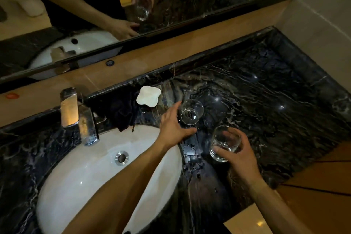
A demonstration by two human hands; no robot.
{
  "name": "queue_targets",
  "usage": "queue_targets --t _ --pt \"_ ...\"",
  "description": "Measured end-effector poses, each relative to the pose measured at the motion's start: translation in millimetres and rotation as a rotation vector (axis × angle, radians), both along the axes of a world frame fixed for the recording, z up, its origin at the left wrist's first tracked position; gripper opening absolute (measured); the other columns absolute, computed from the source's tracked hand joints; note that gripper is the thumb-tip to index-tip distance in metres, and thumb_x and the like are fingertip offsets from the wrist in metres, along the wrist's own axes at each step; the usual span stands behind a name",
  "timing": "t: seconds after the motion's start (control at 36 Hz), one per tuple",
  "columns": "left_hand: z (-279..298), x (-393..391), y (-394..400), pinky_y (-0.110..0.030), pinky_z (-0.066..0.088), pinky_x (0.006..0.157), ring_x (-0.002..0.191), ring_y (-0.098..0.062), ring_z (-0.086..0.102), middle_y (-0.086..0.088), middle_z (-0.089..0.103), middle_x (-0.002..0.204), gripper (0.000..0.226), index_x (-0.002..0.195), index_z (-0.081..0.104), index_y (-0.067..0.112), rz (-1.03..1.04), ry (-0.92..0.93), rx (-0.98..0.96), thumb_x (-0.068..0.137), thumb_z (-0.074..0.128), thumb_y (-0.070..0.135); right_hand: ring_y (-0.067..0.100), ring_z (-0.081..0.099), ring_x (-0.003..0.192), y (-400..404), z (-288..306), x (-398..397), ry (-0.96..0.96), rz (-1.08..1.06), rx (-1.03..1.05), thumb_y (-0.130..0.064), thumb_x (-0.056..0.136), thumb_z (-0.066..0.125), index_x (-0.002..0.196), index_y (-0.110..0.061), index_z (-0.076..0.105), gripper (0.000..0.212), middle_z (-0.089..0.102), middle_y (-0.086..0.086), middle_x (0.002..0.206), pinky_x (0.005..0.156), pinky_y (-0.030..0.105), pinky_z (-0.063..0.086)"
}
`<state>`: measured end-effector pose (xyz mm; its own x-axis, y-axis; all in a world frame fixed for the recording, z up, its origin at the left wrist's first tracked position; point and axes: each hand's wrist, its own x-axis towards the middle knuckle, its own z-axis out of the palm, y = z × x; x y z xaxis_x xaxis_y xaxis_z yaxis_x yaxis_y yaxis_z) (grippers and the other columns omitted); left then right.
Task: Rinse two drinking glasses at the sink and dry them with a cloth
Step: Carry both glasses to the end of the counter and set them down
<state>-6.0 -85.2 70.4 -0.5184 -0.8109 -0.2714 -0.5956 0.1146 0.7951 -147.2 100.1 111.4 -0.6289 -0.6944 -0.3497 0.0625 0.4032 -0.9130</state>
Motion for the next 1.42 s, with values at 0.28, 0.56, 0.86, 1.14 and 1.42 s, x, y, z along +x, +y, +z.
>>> queue_targets --t 0.28,0.56,0.86,1.14,1.42 --pt "-14 -39 5 -0.042 0.046 0.106 0.122 -0.023 0.055 -0.003 0.054 0.136 0.089 0.136 0.040 0.034 0.210 0.112 0.084 0.064 0.091 0.031 -0.002 0.060 0.110 21 5 -30 -0.032 -0.032 -0.002 -0.038 0.050 0.089 0.121 -0.038 0.055 0.079 0.065 -0.015 0.121 0.099 0.031 0.047" --pt "2 -46 30 -0.016 0.047 0.079 0.108 -0.014 0.058 0.005 0.059 0.125 0.077 0.127 0.042 0.031 0.271 0.152 0.052 0.067 0.090 0.034 -0.006 0.058 0.113 52 15 -50 -0.048 -0.010 -0.043 -0.040 0.051 0.090 0.119 -0.044 0.052 0.078 0.064 -0.017 0.123 0.080 0.009 0.047" --pt "53 -7 122 -0.009 0.045 0.086 0.105 0.006 0.059 0.017 0.062 0.116 0.079 0.123 0.044 0.042 0.353 0.344 0.076 0.061 0.092 0.036 -0.003 0.061 0.107 94 35 -73 -0.031 0.134 -0.119 -0.040 0.051 0.092 0.121 -0.044 0.054 0.080 0.065 -0.028 0.114 0.092 0.028 0.049" --pt "87 54 220 -0.013 0.049 0.086 0.112 -0.003 0.061 0.018 0.063 0.118 0.080 0.125 0.050 0.044 0.477 0.435 0.028 0.055 0.089 0.037 0.000 0.063 0.108 113 39 -58 -0.008 0.415 -0.142 -0.031 0.052 0.093 0.122 -0.041 0.056 0.080 0.067 -0.020 0.118 0.091 0.026 0.050" --pt "84 132 309 -0.017 0.049 0.093 0.113 -0.001 0.060 0.020 0.063 0.118 0.080 0.125 0.049 0.048 0.788 0.367 -0.074 0.057 0.090 0.038 0.001 0.057 0.118 117 42 4 0.045 0.753 -0.140 -0.044 0.050 0.090 0.124 -0.042 0.054 0.082 0.063 -0.021 0.122 0.101 0.024 0.044"
